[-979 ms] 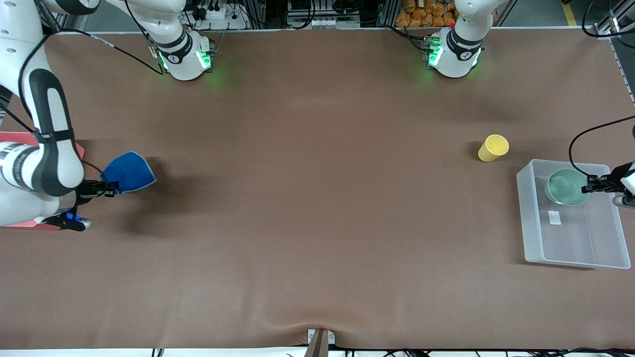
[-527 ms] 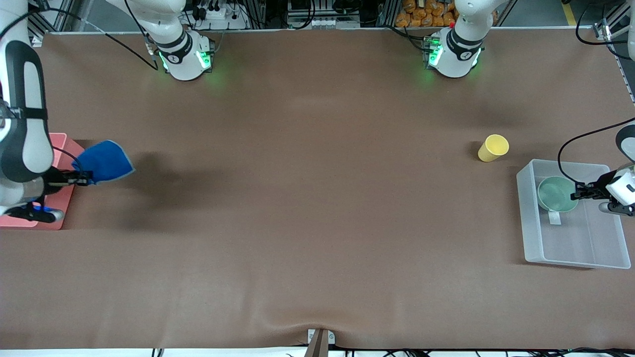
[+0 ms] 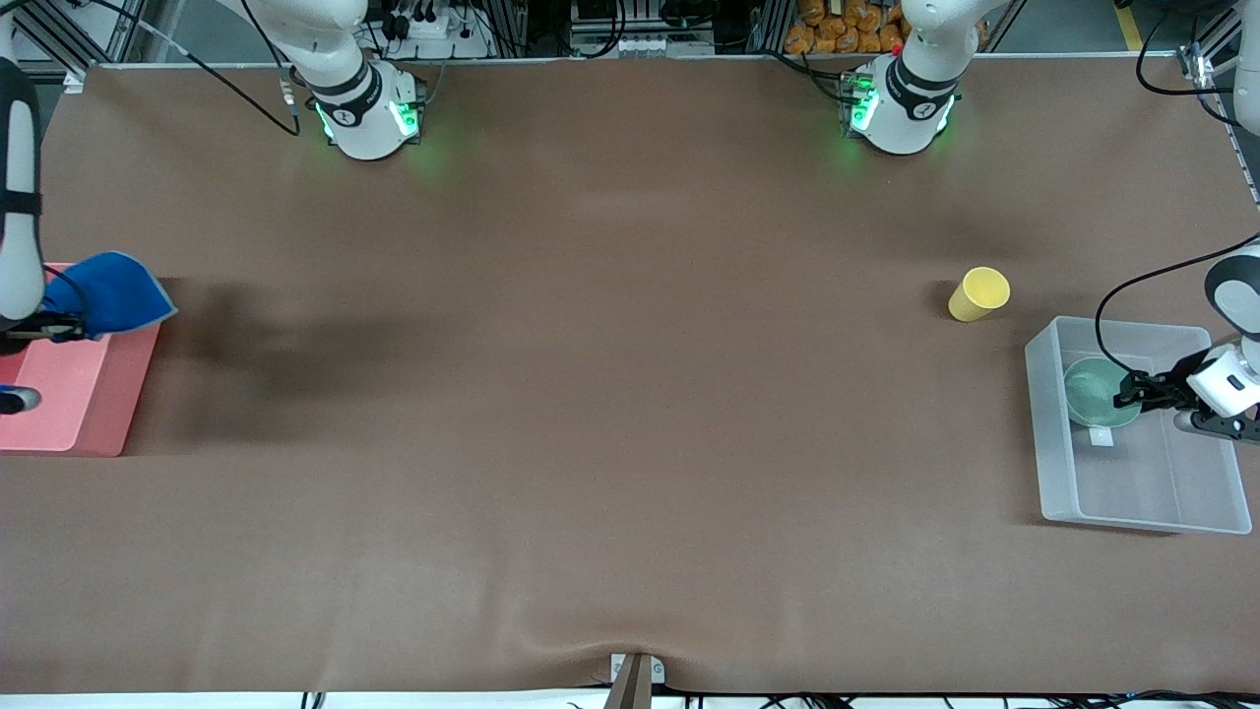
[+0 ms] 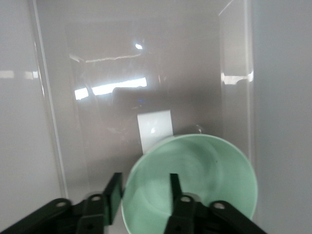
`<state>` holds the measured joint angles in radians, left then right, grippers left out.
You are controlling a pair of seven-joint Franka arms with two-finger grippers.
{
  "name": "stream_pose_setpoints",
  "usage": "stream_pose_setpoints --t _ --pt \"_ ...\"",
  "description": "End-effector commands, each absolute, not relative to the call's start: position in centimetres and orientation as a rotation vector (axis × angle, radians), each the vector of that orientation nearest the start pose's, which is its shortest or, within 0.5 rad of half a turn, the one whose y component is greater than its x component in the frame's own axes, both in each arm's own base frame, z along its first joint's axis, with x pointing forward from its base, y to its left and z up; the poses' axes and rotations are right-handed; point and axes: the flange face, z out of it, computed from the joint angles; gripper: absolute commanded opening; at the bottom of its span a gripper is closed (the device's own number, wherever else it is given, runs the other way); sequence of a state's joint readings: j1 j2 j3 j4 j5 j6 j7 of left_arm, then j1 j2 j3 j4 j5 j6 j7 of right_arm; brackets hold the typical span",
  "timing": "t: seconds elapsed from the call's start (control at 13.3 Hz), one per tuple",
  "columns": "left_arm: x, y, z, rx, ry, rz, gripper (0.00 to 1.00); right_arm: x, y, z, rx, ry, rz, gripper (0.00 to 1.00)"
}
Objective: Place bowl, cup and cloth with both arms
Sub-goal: 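Move the cloth into the pink bin while the left gripper lowers the bowl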
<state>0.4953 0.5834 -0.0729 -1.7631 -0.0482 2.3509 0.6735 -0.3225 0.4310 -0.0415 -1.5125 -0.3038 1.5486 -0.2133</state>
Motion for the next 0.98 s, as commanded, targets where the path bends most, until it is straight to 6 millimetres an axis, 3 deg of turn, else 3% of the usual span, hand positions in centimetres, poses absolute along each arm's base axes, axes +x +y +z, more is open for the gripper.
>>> stream_pose_setpoints --t 0.0,0.23,0.3,0.45,0.53,0.75,0.9 --pt "61.5 28.1 27.0 -3.162 0.346 -0.132 1.0 58.3 -29.0 39.2 -3.274 0.097 0.732 0.0" --pt "63.3 26.9 31.8 -3.2 0.365 -0.06 1.0 57.8 -33.1 37.6 -3.305 0.044 0.664 0.0" --pt "63.4 26.5 33.3 -3.212 0.279 -0.052 1.0 57.5 -34.6 36.9 -3.311 0.024 0.628 0.0" --pt "63.8 23.0 35.5 -3.23 0.18 -0.012 1.0 57.5 -36.6 34.9 -3.321 -0.045 0.583 0.0" --pt "63.4 22.0 36.7 -3.244 0.148 0.034 1.0 57.4 -37.8 34.0 -3.331 -0.077 0.538 0.0" --pt "61.6 16.3 40.6 -3.264 0.076 0.08 1.0 56.7 -40.4 31.3 -3.328 -0.127 0.493 0.0" --pt "59.6 12.4 40.6 -3.262 0.084 0.106 1.0 56.3 -41.0 29.9 -3.31 -0.134 0.507 0.0"
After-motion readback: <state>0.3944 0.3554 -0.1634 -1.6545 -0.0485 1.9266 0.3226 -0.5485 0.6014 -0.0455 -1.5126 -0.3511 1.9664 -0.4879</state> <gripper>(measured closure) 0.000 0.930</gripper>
